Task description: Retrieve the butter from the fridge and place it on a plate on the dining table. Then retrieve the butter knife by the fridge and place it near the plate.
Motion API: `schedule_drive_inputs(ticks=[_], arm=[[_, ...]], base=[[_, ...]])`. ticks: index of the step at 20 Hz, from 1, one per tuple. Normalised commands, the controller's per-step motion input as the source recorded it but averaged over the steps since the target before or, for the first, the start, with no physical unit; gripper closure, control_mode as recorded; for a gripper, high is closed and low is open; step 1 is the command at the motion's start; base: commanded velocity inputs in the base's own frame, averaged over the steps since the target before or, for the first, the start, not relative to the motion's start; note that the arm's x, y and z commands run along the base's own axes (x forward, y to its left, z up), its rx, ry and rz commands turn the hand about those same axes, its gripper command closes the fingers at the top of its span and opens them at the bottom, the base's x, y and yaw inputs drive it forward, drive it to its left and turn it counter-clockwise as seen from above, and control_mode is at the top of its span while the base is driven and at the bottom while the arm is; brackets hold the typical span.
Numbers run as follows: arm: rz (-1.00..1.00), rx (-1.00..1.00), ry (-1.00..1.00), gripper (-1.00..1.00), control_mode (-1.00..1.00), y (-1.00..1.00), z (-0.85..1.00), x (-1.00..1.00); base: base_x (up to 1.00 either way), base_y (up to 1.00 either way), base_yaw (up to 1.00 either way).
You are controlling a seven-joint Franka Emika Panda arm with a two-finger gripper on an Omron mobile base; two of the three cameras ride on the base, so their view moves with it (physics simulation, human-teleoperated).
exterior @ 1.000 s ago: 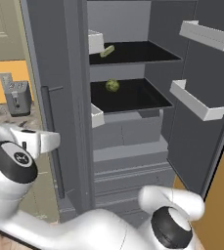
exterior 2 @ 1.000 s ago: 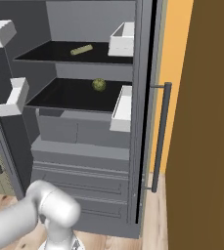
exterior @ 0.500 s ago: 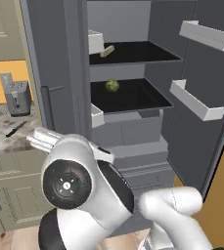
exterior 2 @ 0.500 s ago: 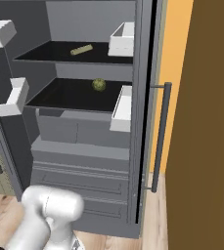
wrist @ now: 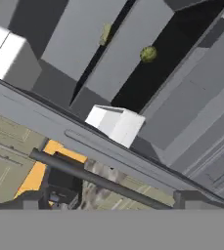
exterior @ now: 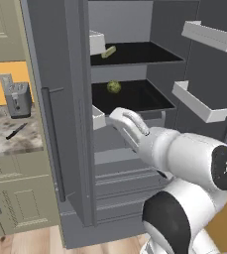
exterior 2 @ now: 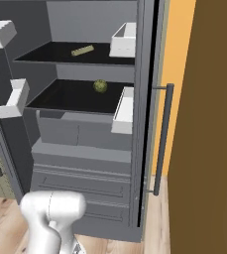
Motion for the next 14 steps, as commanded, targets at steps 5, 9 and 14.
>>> schedule_drive_inputs(ticks=[5,9,14], arm=[[0.06,0.56,0.00,-1.00,-1.00,-1.00,0.00,0.00],[0.00,0.39,0.13,-1.00,-1.00,-0.88,-0.02,0.09],[-0.01,0.14,0.25,-1.00,-1.00,-0.21,-0.38,0.40]], base=[[0.00,0.00,0.00],[0.00,0.00,0.00],[0.00,0.00,0.00]])
